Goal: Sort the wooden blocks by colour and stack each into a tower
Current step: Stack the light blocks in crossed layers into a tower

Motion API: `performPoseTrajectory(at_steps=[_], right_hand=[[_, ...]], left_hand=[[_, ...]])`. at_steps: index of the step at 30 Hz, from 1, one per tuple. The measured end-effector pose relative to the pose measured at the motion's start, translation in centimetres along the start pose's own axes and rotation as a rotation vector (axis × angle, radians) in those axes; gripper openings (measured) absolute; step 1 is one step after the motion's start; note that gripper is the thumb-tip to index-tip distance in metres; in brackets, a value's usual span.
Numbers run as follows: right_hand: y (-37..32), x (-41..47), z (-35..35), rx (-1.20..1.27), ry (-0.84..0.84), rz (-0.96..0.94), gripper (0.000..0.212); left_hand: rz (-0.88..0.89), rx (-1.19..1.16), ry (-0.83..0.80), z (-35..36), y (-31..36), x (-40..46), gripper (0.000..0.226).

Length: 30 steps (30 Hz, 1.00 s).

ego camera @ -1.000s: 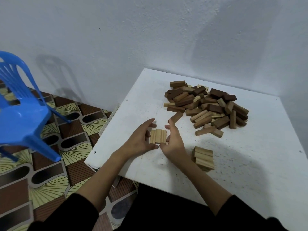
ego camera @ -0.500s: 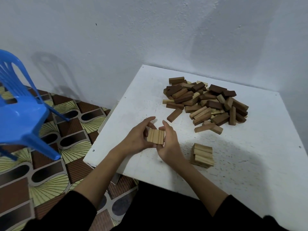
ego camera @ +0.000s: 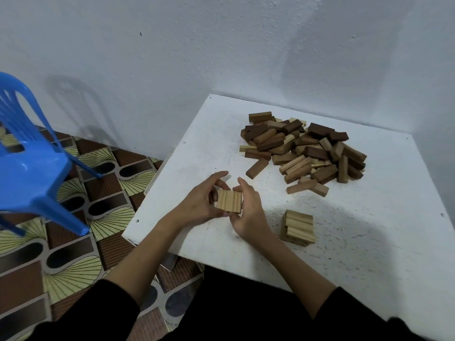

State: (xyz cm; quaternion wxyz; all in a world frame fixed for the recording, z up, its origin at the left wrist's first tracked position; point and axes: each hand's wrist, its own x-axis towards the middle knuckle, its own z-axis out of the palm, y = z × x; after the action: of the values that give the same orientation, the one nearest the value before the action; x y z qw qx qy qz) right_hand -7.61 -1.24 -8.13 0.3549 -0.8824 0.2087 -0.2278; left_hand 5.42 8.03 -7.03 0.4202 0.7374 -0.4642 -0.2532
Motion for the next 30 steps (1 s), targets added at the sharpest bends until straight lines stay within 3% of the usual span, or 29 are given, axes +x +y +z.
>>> performPoseTrajectory(at_steps=[7,14,20,25,28,30], right_hand=[[0.1,0.2,0.0,-0.030,-0.024,0.003,0.072],[-1.9,0.7,-1.9,-0.032,-0.123,0.082,0.093],[-2.1,-0.2,-7.9,-0.092,0.010,-0.033,0.072],[-0.4,-2.9,-13.7,-0.081,0.067,0.164,0.052],[1.3,-5.2,-14.4,-0.034,0.200,0.242,0.039],[2.4,-7.0,-13.7,0.030,0.185,0.318,0.041]], left_hand=[[0.007,0.044,-0.005,0.0,0.2,-0.1,0.088],[0.063,0.173,-0.023,-0.8,1.1,-0.4,0.103],[0.058,0.076,-0.050,0.8,4.7,-0.1,0.100],[0.110,0.045,-0.189,5.3,7.4,0.6,0.103],[0.088,0.051,-0.212,7.3,7.8,0.2,0.108],[0.059,0.042,-0.227,8.4,7.7,-0.4,0.110]])
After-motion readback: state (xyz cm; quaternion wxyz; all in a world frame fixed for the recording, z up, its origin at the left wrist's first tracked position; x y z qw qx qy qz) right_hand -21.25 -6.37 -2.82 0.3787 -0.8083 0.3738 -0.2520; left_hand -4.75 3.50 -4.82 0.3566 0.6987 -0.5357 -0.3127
